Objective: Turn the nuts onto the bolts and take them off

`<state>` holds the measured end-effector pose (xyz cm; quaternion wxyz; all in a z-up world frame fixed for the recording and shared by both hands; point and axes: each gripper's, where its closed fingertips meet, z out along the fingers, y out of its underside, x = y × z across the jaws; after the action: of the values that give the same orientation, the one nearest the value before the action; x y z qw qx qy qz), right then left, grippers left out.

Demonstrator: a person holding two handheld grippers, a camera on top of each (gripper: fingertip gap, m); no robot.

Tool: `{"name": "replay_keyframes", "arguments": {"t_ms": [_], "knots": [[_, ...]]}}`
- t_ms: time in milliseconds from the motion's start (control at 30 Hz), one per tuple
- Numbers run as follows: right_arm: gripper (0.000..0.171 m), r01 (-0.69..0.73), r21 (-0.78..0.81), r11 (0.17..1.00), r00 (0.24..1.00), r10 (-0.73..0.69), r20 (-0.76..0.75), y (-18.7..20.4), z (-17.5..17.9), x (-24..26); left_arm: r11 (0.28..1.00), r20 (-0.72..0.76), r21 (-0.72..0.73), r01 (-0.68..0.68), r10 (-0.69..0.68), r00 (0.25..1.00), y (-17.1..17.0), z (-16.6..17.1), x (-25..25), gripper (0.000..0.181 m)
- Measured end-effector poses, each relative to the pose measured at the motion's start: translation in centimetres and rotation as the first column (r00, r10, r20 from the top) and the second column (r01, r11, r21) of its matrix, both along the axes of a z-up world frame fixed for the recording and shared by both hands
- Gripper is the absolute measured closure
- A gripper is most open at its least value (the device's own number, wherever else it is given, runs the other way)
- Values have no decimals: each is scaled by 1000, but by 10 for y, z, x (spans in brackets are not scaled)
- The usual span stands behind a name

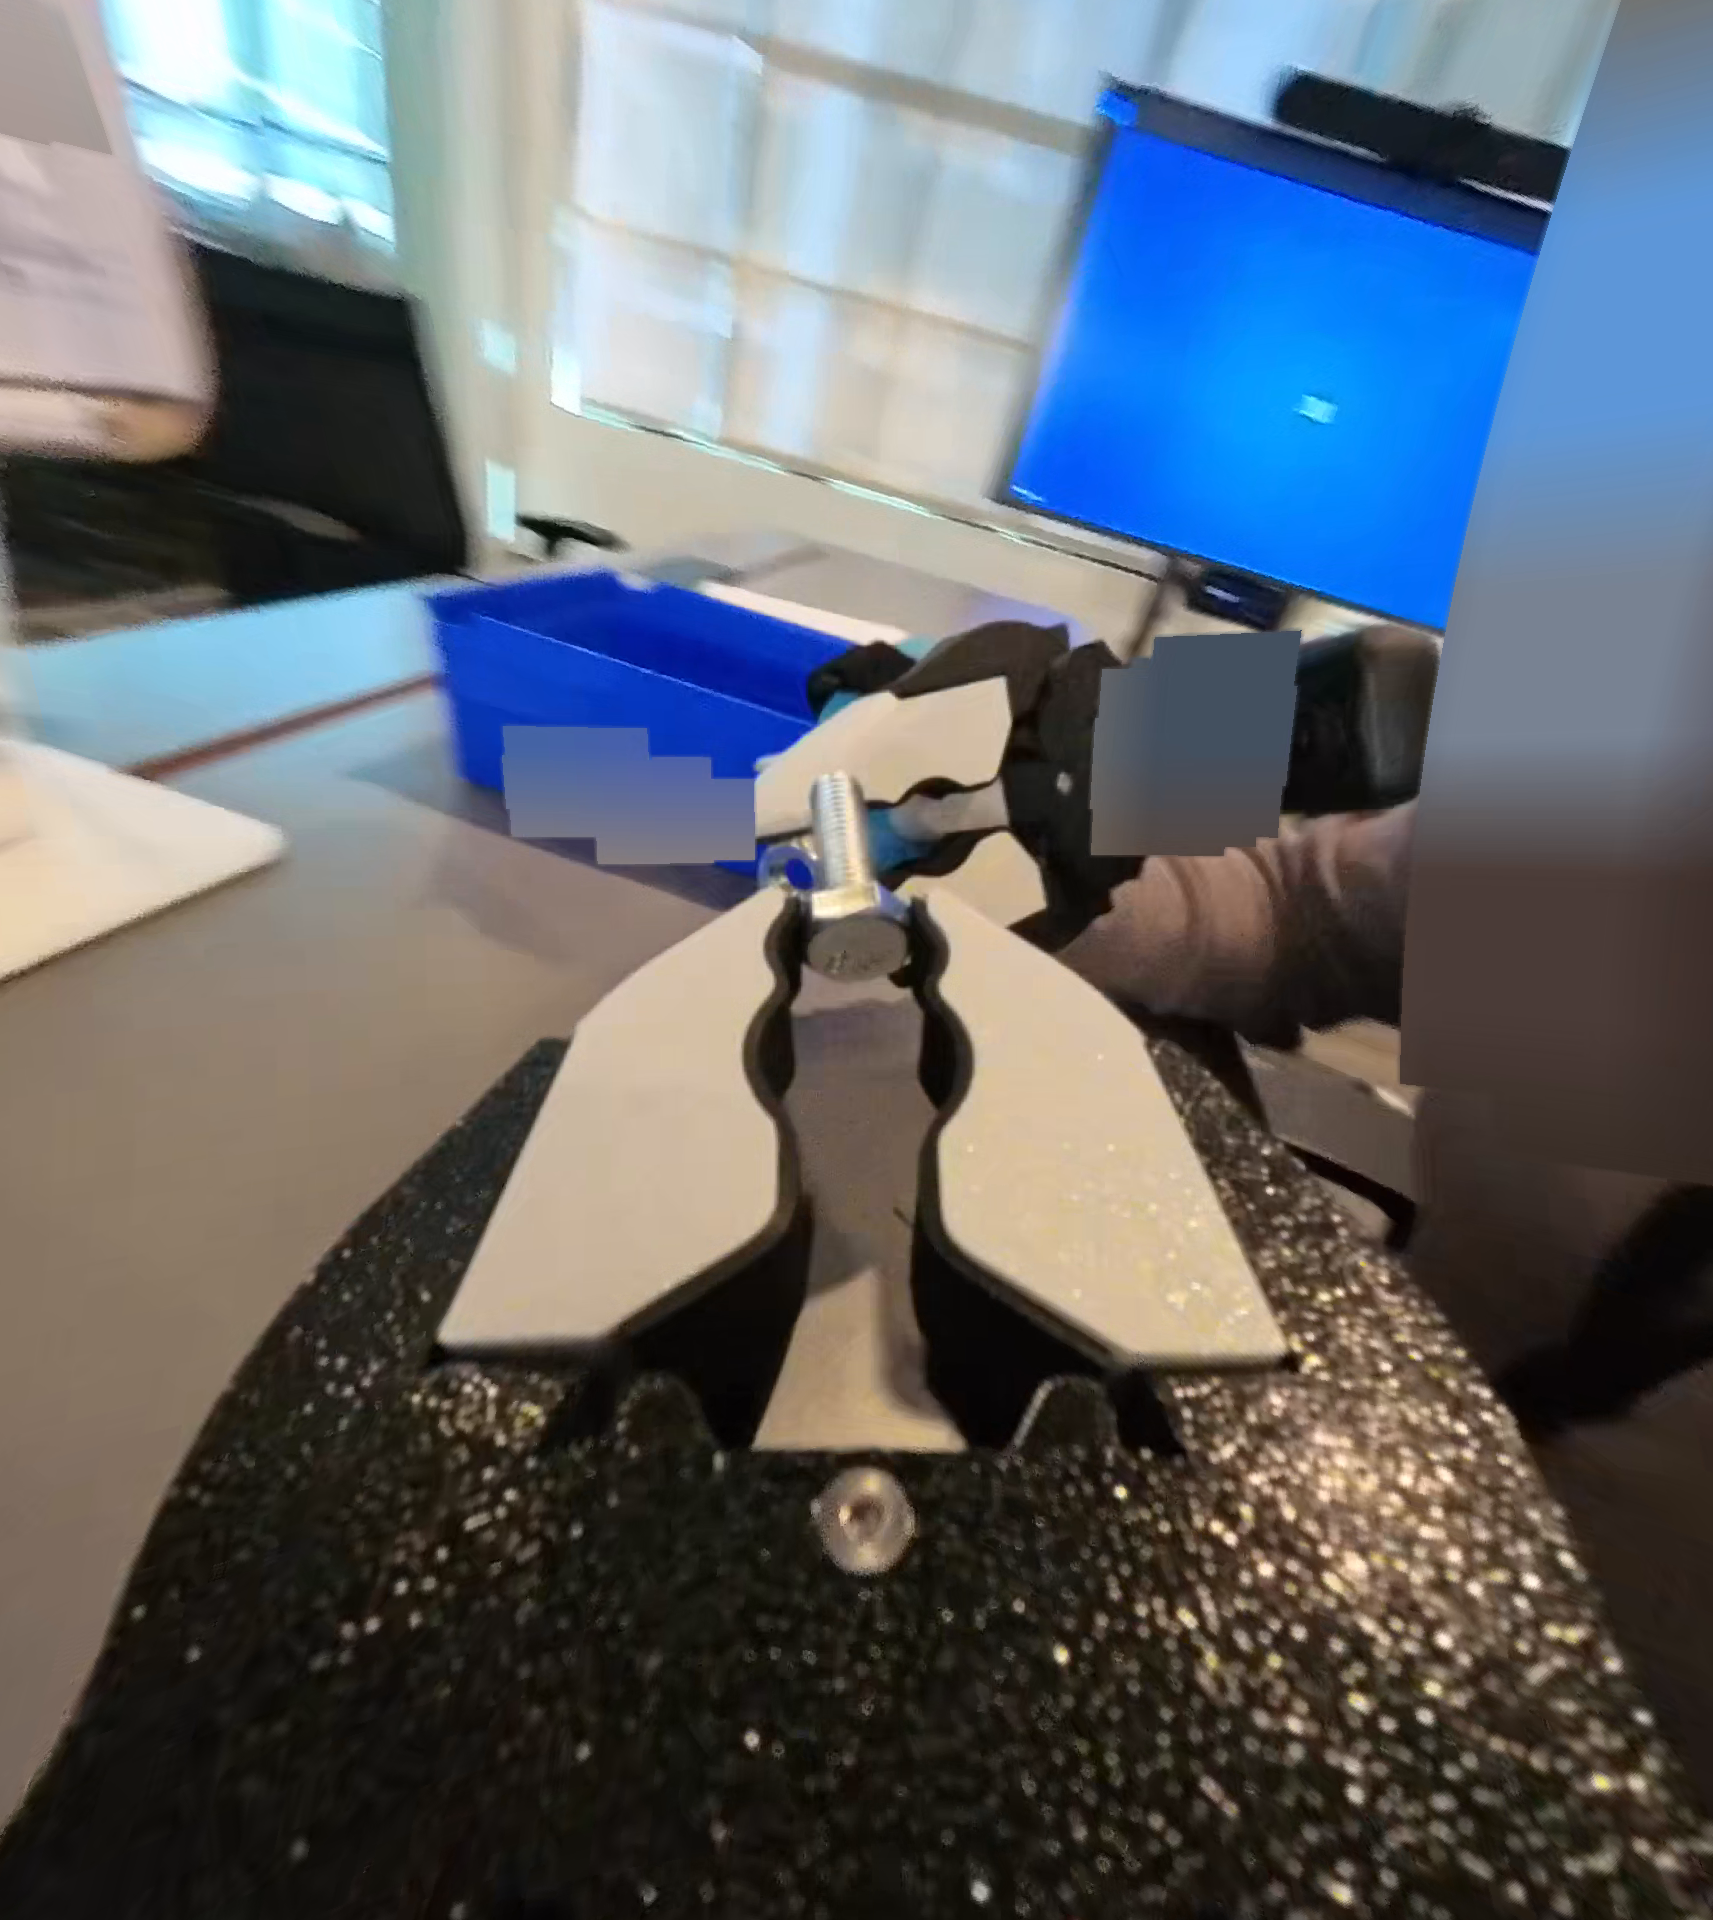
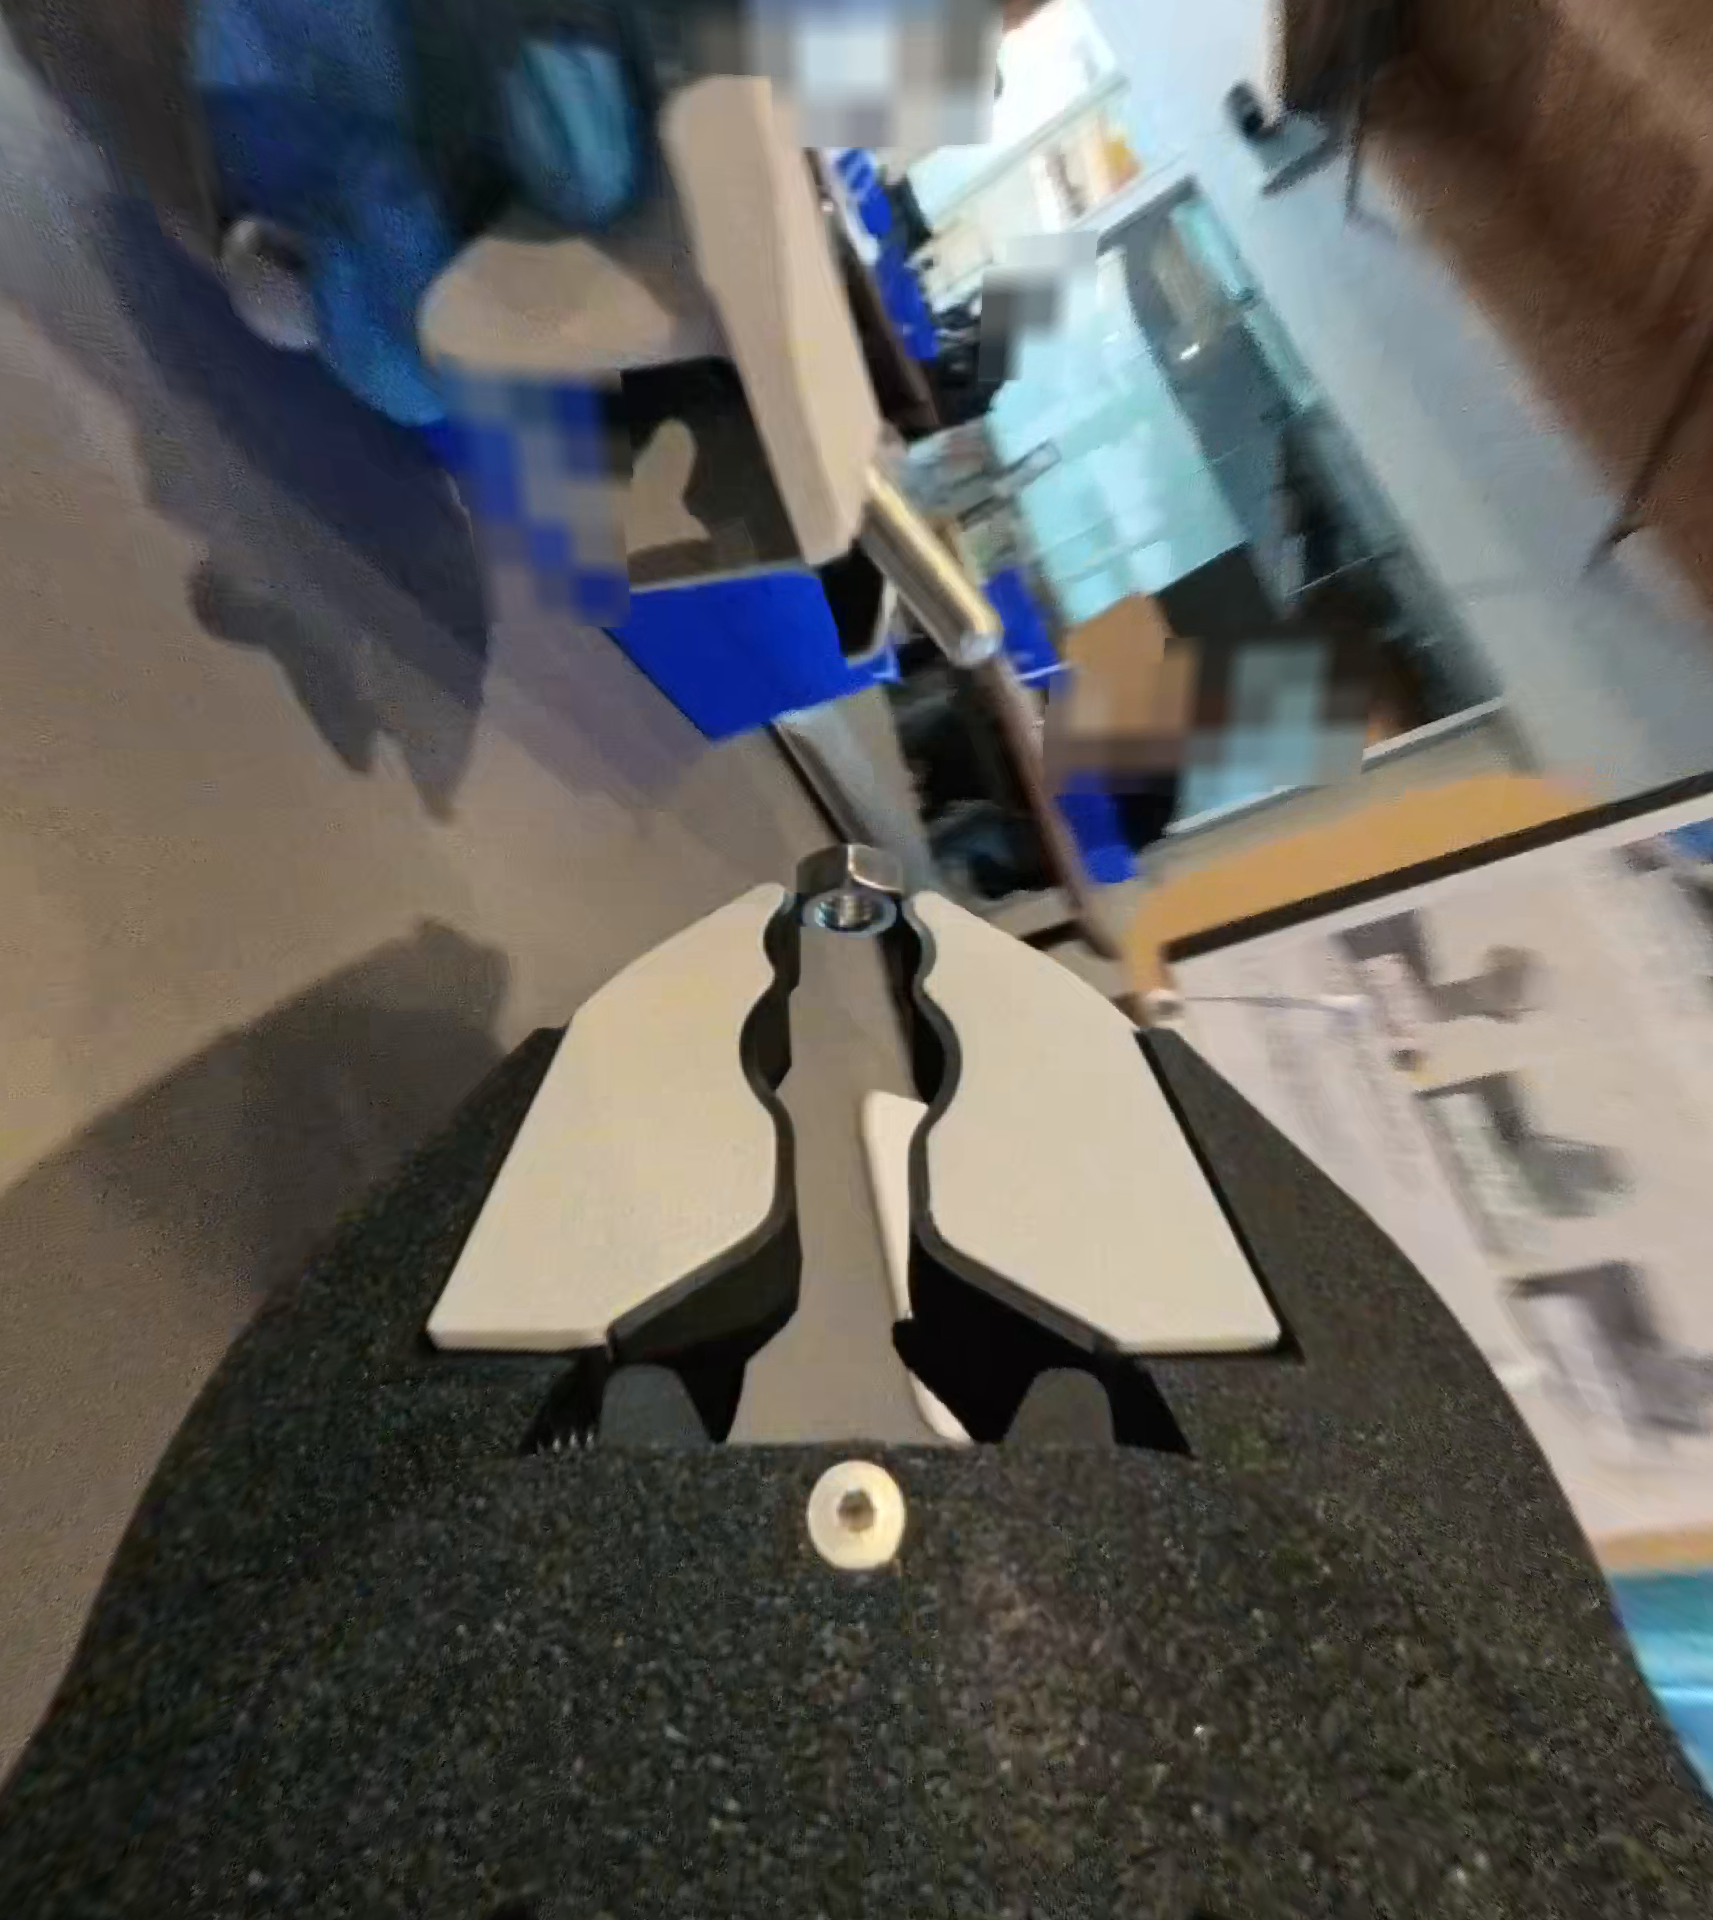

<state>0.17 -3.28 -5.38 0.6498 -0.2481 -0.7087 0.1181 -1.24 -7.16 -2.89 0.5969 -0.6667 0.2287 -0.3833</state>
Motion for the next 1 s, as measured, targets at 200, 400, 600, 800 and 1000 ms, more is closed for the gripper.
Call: {"name": "replay_keyframes", "arguments": {"t_ms": [200, 400, 600, 800, 1000], "knots": [[154, -155, -395, 906, 966, 222, 130, -27, 18, -91, 766, -15, 73, -639, 641, 767, -59, 24, -122, 162], [153, -265, -560, 785, 819, 490, 299, -88, 10, -184, 384, -104, 65, -921, 920, 377, -133, 18, -235, 162], [152, -204, -589, 782, 672, 549, 496, -119, -25, -236, 396, -306, 70, -916, 882, 358, -123, -5, -269, 162], [137, -133, -665, 734, 576, 604, 551, -128, -41, -242, 509, -524, 69, -858, 751, 403, -74, -23, -281, 161], [118, -207, -710, 673, 799, 535, 274, -93, -13, -225, 552, -652, -35, -833, 619, 437, -30, -40, -281, 161]]}}
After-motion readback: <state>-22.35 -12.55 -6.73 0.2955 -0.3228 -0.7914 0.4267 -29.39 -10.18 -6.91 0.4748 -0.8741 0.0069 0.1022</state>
